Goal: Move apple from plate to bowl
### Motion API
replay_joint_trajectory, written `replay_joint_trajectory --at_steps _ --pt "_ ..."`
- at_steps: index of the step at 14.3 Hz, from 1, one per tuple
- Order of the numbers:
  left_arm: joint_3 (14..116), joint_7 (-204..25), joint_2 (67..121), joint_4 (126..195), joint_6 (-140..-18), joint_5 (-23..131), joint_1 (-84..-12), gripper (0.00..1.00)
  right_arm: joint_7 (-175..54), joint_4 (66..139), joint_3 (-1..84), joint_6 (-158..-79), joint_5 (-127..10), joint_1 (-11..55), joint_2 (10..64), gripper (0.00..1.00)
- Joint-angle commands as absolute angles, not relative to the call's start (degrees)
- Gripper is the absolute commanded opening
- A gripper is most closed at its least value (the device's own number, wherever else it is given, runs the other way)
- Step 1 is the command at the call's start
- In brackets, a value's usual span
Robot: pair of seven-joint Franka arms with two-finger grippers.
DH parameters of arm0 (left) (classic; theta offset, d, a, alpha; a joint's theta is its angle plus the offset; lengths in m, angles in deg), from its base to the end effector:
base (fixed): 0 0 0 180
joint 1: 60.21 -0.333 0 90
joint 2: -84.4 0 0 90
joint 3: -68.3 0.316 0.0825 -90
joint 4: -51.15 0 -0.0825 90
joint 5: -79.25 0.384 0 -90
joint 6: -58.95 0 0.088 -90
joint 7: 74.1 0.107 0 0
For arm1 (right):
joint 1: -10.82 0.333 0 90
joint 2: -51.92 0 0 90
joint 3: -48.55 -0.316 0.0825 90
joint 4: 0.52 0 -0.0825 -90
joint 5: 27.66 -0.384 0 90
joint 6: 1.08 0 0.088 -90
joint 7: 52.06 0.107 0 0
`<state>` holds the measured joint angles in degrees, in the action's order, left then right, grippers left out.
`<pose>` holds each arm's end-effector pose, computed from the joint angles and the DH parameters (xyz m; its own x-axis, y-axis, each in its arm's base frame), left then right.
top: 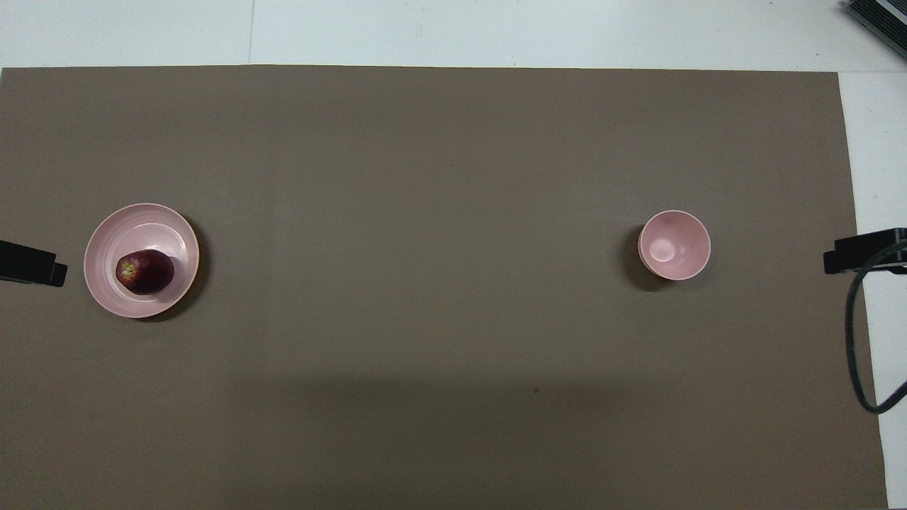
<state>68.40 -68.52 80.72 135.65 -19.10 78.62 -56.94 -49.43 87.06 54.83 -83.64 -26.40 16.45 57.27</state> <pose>0.5098 -0.0296 0.6852 0.9869 -0.1543 -0.0470 -0.1537 -0.9880 0.0156 0.5107 -0.0117 0.6822 0.9982 -0.0596 0.0057 -0.0597 -0.9982 0.0113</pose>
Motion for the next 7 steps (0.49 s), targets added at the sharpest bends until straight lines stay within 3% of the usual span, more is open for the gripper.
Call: replay_joint_trajectory --at_steps 1,7 --pt "68.2 -68.0 79.1 137.8 -20.2 79.5 -57.4 1.0 -51.2 87.8 54.6 -84.3 -27.1 15.7 57.9 1.0" --pt "68.2 -68.6 79.3 137.5 -19.4 79.4 -57.4 1.0 -50.9 88.1 54.5 -84.2 -27.1 16.2 58.1 1.0"
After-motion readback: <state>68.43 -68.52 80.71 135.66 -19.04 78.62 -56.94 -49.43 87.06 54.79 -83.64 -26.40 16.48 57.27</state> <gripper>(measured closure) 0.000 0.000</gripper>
